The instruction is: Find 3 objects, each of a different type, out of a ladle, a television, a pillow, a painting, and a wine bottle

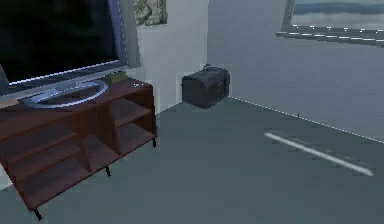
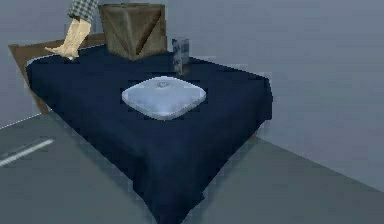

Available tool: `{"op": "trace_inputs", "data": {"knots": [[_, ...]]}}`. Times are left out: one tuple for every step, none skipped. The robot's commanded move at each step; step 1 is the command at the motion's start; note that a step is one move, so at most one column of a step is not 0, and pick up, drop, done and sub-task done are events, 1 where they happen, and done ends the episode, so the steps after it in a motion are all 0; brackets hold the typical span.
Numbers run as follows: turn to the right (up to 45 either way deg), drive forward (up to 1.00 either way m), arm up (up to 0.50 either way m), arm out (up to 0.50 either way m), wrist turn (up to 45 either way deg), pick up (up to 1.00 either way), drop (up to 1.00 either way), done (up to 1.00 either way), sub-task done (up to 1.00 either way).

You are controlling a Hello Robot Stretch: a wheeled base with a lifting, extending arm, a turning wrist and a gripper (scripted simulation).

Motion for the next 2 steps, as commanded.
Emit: {"op": "trace_inputs", "data": {"knots": [[0.0,0.2,0.0,0.0,0.0,0.0,0.0,0.0,0.0],[6.0,0.0,0.0,0.0,0.0,0.0,0.0,0.0,0.0]]}}
